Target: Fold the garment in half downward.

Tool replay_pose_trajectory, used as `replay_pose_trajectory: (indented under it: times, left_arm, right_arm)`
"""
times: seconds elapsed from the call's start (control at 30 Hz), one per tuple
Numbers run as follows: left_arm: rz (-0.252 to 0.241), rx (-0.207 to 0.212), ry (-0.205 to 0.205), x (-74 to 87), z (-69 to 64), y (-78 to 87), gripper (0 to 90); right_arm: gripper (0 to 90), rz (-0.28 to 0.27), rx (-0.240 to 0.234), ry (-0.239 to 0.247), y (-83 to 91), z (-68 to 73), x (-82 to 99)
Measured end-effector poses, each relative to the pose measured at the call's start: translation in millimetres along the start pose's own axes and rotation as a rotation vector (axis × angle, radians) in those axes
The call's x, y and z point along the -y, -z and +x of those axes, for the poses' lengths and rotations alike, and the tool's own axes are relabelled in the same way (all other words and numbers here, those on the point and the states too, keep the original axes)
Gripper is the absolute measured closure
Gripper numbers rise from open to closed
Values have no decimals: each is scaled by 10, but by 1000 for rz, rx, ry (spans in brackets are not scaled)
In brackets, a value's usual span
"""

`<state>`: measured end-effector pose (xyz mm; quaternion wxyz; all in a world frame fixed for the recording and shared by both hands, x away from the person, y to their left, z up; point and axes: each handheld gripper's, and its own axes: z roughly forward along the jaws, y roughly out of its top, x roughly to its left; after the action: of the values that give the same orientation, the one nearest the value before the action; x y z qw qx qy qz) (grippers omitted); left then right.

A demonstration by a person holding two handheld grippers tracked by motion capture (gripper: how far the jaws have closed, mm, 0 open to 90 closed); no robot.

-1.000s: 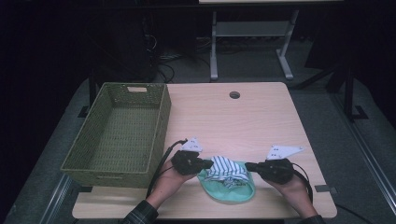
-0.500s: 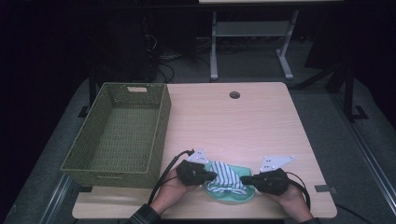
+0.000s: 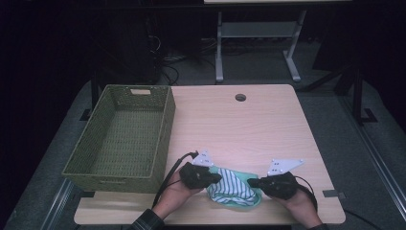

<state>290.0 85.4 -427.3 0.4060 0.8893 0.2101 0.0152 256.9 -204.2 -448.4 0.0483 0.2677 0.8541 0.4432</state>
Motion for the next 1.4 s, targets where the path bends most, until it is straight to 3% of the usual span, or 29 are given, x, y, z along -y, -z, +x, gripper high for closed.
replay_pose_trajectory:
  times: [0.07,0.2,0.43,0.53,0.63,0.73,0.87,0.97,1.2,1.4]
  left_arm:
    - [-20,-19,11,-68,50,17,869]
    - [1,-48,28,-109,149,-98,874]
    - [114,-82,14,-56,263,-336,885]
    - [142,-84,8,-22,279,-408,893]
    - [138,-82,8,-27,273,-399,893]
    - [95,-65,25,-53,268,-314,878]
    - [25,-32,46,-108,192,-161,875]
    - [-3,3,40,-109,70,-81,875]
    - [14,89,24,-3,-207,-113,876]
    - [35,149,14,94,-426,-189,877]
  right_arm:
    - [895,-1,24,-3,8,-59,-46]
    - [895,13,46,-19,-74,-151,-70]
    - [897,106,71,-34,-269,-225,7]
    - [897,102,68,-42,-273,-240,34]
    - [897,102,72,-39,-266,-229,32]
    - [896,77,73,-37,-233,-242,15]
    - [896,48,96,-47,-174,-288,-43]
    - [896,28,110,-48,-160,-344,-104]
    - [896,7,98,-41,-295,-476,-229]
    - [896,32,68,-21,-451,-477,-291]
